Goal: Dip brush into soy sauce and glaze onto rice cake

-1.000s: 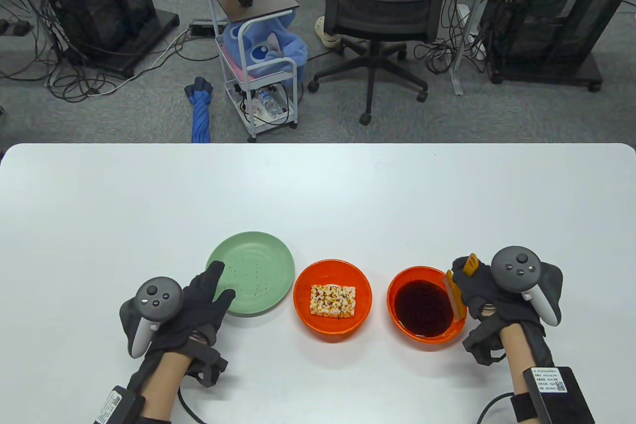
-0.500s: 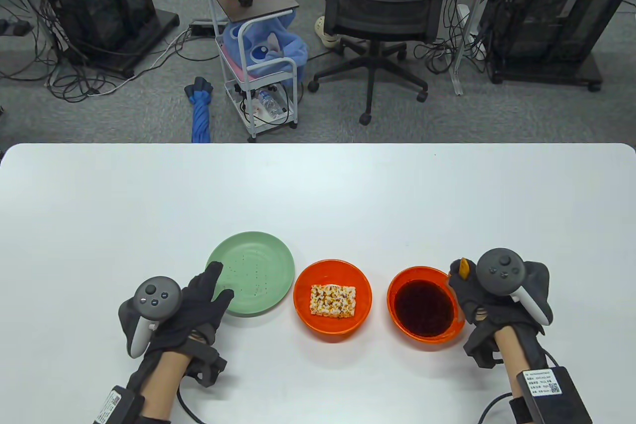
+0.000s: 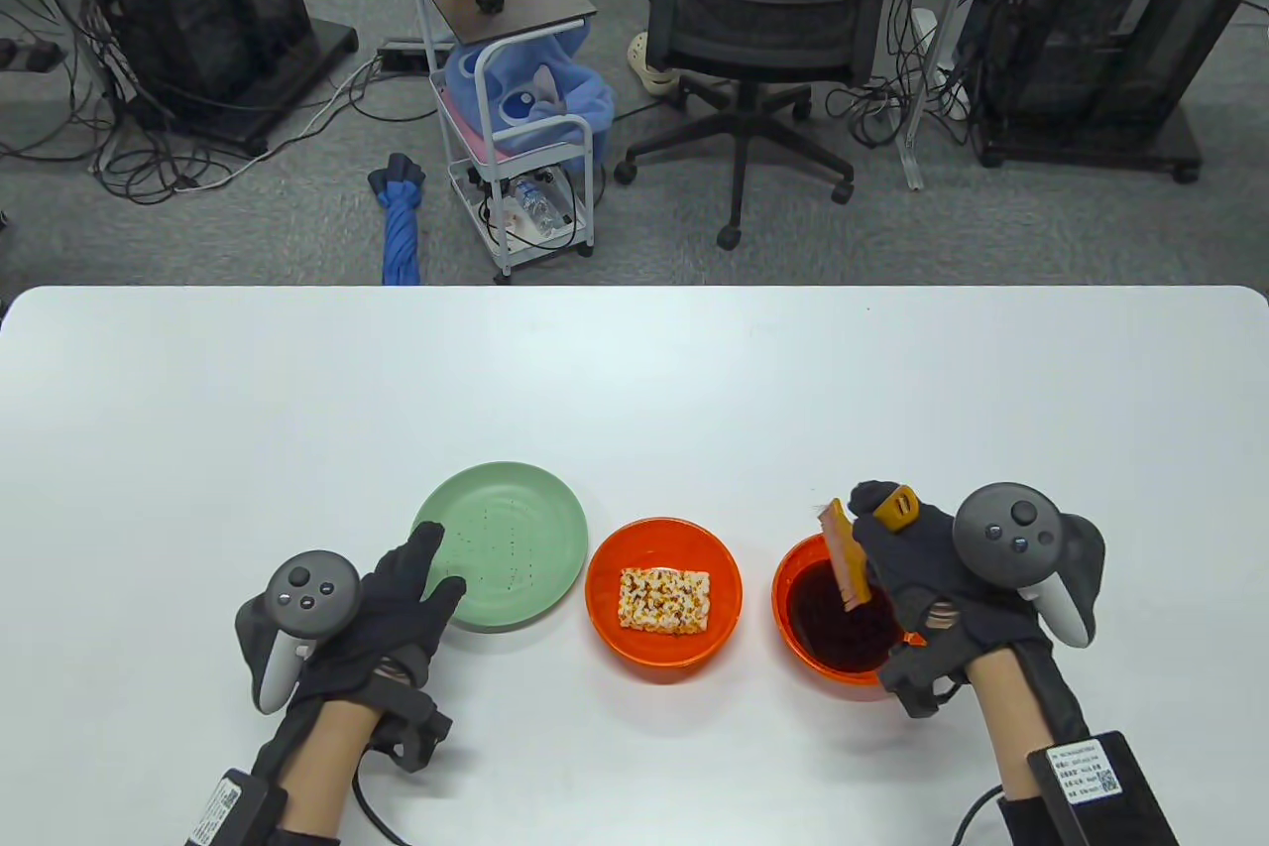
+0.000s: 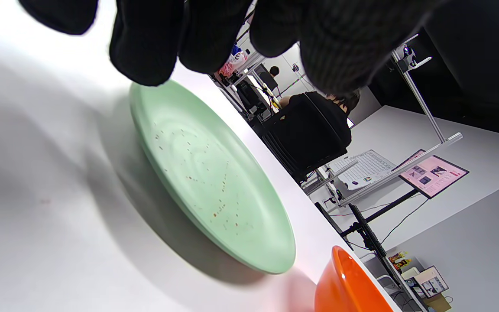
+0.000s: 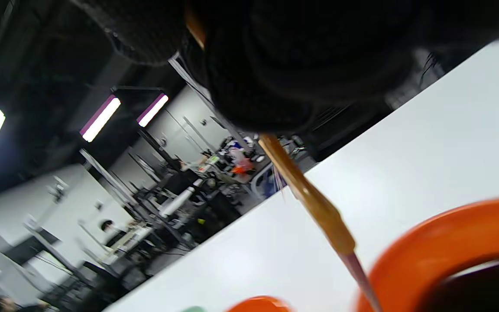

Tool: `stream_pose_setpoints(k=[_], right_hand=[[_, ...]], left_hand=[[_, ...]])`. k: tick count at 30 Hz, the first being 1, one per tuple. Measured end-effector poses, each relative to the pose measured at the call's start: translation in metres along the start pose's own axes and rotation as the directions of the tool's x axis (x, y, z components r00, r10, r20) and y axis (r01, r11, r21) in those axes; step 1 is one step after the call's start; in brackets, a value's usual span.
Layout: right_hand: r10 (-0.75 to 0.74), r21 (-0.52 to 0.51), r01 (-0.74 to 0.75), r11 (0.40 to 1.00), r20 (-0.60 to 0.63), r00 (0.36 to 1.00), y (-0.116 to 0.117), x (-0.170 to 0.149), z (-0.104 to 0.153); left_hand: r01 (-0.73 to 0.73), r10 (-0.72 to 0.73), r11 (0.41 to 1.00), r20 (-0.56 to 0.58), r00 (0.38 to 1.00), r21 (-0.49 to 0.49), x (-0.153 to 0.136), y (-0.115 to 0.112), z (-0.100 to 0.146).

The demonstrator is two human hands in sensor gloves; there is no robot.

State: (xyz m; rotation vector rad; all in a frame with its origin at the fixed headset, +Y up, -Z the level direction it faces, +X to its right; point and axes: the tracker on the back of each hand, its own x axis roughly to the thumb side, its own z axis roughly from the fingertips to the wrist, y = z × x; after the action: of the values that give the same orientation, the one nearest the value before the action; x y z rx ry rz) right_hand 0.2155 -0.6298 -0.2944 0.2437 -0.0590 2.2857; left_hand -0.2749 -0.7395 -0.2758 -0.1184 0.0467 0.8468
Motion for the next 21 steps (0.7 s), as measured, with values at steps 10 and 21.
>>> stream_pose_setpoints(k=[10,21], right_hand=[[-0.189,0.133,0.196,0.972,-0.059,0.98,0.111,0.013,-0.019],[-0.172,0.184,0.197,0.963,-0.142,0.975,0.15,0.003,-0.032]], left_hand=[[-0.001,0.001,1.0,0.008,1.0,-0.001,-0.001,0.0,0.001],[0.004,-0.004,1.0,0.005,1.0,-0.018,-0.002,-0.002,-0.001]])
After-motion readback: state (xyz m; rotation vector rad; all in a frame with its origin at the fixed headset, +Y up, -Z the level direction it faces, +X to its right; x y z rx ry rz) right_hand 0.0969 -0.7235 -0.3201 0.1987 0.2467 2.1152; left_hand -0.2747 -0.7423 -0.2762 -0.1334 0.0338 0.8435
